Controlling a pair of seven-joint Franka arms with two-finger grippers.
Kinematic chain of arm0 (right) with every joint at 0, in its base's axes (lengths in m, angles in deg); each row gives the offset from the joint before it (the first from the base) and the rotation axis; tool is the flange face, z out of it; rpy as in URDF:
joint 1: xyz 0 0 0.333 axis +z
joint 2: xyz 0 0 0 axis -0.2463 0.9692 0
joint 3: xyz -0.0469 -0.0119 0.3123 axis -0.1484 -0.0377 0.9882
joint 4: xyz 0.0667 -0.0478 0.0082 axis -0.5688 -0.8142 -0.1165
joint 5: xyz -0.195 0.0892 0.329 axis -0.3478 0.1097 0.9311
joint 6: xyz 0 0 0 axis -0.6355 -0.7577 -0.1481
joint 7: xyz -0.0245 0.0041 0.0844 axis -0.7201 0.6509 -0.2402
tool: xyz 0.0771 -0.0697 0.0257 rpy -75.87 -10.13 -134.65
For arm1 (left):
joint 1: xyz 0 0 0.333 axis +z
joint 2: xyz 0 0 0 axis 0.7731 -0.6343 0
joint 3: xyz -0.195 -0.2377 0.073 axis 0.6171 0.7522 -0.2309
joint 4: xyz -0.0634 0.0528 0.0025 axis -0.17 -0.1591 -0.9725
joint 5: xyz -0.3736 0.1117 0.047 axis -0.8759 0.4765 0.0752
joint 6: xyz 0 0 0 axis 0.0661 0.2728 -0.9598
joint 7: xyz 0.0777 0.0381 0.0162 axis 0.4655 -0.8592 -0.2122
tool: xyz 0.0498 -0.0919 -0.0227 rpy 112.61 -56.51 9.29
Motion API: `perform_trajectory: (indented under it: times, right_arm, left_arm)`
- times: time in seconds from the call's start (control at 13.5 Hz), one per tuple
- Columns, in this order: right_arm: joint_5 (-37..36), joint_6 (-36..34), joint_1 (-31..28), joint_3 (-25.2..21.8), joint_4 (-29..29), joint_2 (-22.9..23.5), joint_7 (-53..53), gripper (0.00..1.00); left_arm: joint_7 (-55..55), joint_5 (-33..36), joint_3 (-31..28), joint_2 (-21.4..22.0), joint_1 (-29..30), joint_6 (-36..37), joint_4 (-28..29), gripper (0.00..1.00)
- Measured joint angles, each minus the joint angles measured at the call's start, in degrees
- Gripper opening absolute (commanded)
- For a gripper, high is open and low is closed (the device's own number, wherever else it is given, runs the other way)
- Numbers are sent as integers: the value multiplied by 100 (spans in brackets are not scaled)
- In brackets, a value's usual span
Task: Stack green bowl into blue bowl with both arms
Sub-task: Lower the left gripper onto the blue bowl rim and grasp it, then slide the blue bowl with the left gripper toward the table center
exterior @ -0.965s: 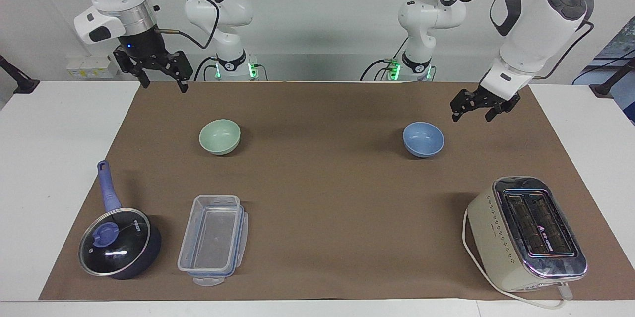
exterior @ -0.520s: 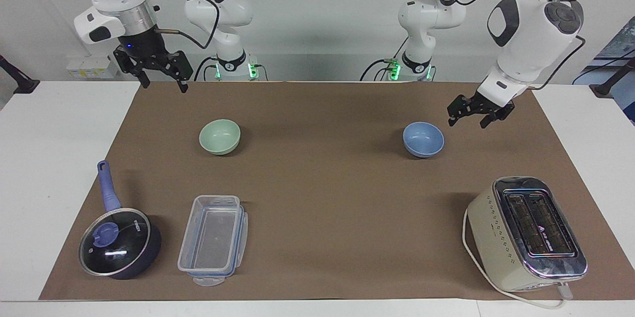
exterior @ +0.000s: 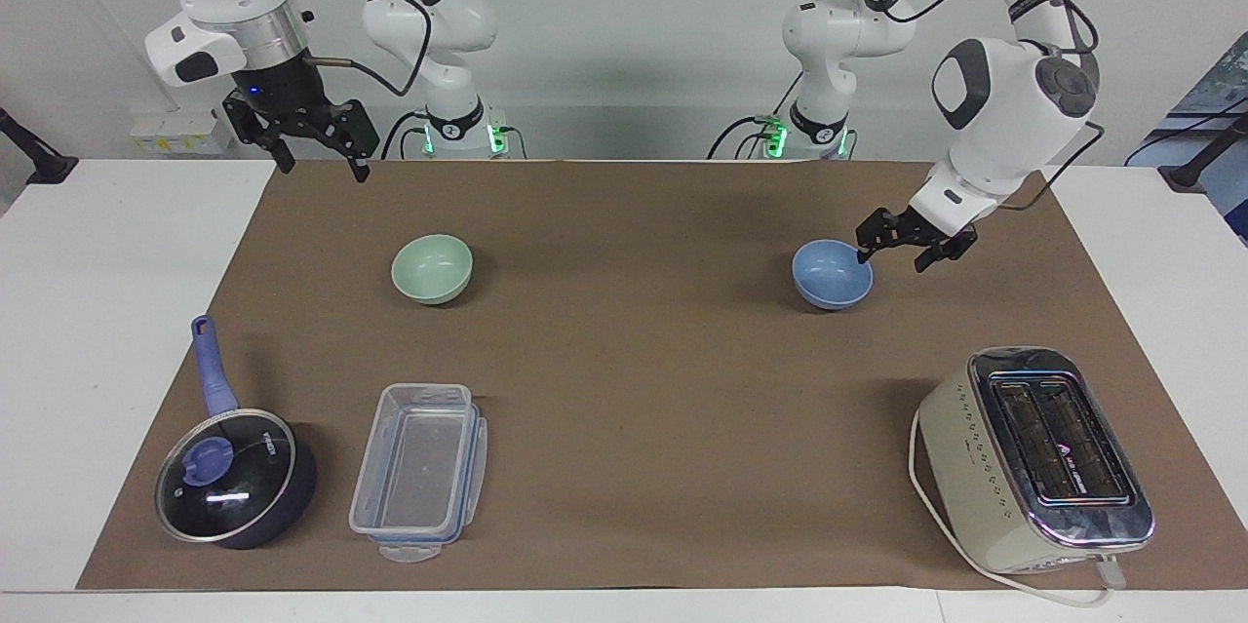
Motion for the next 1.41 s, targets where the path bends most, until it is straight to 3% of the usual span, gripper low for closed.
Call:
perform_trajectory:
  times: [0.22,0.52,0.89,1.04,1.11,1.41]
  right_arm:
    - [0,0,0,0,0,0,0,100]
    - [0,0,0,0,0,0,0,100]
    - [0,0,0,0,0,0,0,100]
    - [0,0,0,0,0,0,0,100]
    - [0,0,0,0,0,0,0,100]
    - [0,0,0,0,0,0,0,100]
  left_arm:
    - [56,-1,-31,5,-18,-366,236,100]
    - [470,205,-97,102,74,-116,180,100]
    - [613,269,-125,118,206,-174,609,100]
    - [613,269,-116,103,204,-501,889,15]
    - [613,269,-107,89,203,-649,1007,0]
    - [585,269,-102,68,204,-776,1147,0]
